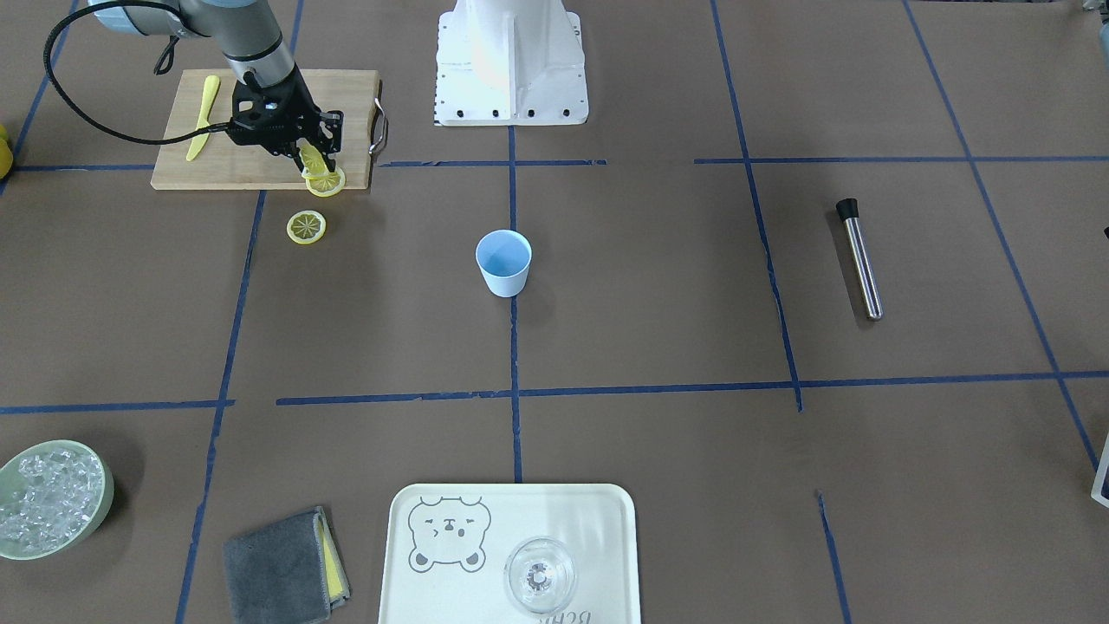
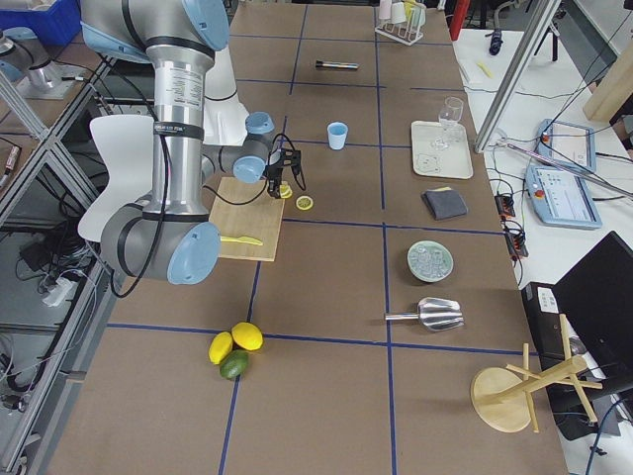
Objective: Squeeze lemon into cup
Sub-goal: 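Close the right gripper on the top lemon slice and lift it, then carry the lemon slice with the right gripper over the blue cup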
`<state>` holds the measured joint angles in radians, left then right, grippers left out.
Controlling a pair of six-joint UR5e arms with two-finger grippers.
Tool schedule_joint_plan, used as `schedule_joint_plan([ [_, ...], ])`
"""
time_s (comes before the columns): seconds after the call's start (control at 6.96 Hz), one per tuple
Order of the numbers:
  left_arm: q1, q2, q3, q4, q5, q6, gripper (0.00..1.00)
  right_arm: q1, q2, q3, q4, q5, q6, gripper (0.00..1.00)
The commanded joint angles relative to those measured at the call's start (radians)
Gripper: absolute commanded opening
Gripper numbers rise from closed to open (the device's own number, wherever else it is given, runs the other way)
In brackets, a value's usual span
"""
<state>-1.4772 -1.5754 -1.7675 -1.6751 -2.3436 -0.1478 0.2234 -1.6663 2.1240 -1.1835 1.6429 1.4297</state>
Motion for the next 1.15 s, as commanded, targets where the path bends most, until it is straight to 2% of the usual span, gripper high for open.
schedule_joint_plan([
  [0.0,0.0,0.0,0.002,0.0,0.001,-0.001,1.0,0.002,-0.003,0.019,-0.001,0.0,0.0,0.47],
  [0.14,0.0,0.0,0.0,0.0,0.001,-0.001,1.0,0.004,-0.003,0.03,-0.001,0.002,0.0,0.47],
  [0.29,0.0,0.0,0.002,0.0,0.001,-0.001,1.0,0.016,0.008,0.074,-0.069,0.005,0.0,0.48],
  [0.43,0.0,0.0,0.002,0.0,0.001,-0.001,1.0,0.045,0.042,0.159,-0.214,0.053,0.0,0.48],
  [0.57,0.0,0.0,0.0,0.0,0.001,-0.001,1.0,0.106,0.151,0.169,-0.326,0.096,0.0,0.48],
  [0.72,0.0,0.0,0.002,0.0,0.0,-0.003,1.0,0.123,0.295,0.16,-0.472,0.101,-0.002,0.48],
  [0.86,0.0,0.0,0.002,0.0,0.001,-0.003,1.0,0.149,0.509,0.105,-0.646,0.101,-0.005,0.48],
  [1.01,0.0,0.0,0.006,0.0,0.001,-0.001,1.0,0.175,0.674,-0.012,-0.721,0.097,-0.015,0.48],
])
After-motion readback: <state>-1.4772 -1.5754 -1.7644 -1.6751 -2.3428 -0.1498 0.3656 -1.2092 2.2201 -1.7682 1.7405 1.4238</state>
